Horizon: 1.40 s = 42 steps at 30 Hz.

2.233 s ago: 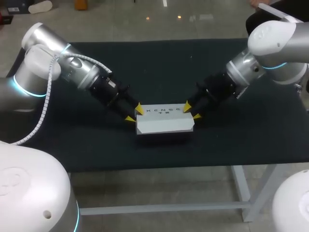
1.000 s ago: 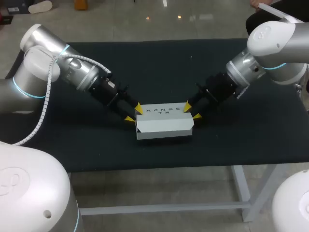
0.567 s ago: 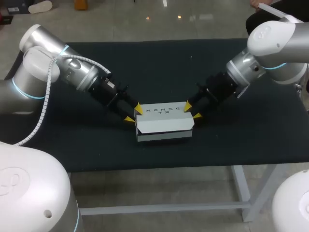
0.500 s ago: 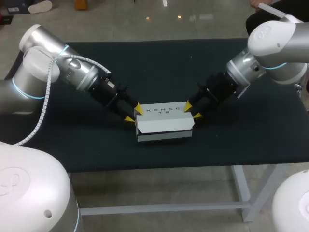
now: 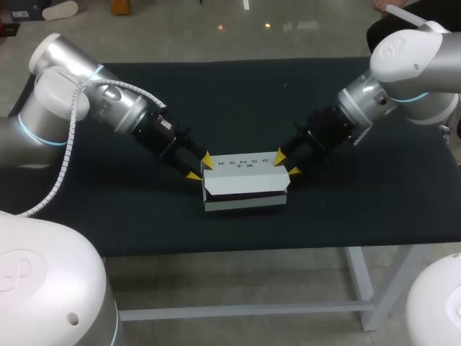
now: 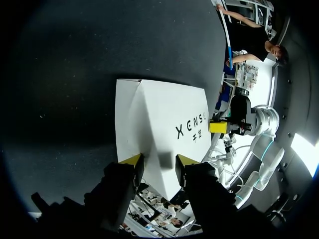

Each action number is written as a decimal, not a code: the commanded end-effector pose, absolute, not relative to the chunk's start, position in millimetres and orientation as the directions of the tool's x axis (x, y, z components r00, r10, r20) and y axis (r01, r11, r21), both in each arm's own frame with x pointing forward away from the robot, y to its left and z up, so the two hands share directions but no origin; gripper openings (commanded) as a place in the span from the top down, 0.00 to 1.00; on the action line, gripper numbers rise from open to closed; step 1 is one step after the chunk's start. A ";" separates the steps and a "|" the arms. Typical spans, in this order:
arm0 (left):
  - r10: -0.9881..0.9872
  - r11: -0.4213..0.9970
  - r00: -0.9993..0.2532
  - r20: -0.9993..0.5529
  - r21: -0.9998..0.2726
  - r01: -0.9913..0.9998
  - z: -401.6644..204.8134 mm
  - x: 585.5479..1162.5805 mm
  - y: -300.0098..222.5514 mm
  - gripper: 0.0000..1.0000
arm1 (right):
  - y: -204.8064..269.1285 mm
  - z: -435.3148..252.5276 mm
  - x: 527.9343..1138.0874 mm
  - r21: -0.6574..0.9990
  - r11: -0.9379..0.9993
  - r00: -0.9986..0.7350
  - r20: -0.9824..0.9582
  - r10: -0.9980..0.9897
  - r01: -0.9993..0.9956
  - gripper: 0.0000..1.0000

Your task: Assemble the packaging by folding the flat box into shape, placing the metal phone stand inside, and closing the box properly

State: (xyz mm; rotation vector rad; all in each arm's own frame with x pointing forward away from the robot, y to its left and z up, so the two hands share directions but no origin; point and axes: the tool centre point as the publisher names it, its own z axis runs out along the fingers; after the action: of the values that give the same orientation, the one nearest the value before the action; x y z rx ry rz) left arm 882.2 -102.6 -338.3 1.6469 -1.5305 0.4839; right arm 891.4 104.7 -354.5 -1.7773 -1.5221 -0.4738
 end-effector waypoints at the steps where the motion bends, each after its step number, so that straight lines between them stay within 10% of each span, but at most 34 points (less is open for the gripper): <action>1: -0.641 0.073 0.188 0.745 0.302 -0.950 -336.5 882.1 -105.6 0.55 | 108.4 -354.2 892.3 -0.292 -0.021 0.227 0.693 0.684 0.956 0.59; 42: -0.645 0.125 0.198 0.738 0.357 -0.926 -328.1 886.2 -111.9 0.56 | 113.1 -342.5 891.5 -0.291 -0.018 0.225 0.696 0.682 0.956 0.58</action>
State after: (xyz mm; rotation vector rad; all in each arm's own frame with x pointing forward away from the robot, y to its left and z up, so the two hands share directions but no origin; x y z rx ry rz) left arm 882.8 -106.0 -328.3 1.6035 -1.5246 0.4150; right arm 891.1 107.2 -343.4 -1.7720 -1.5249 -0.4774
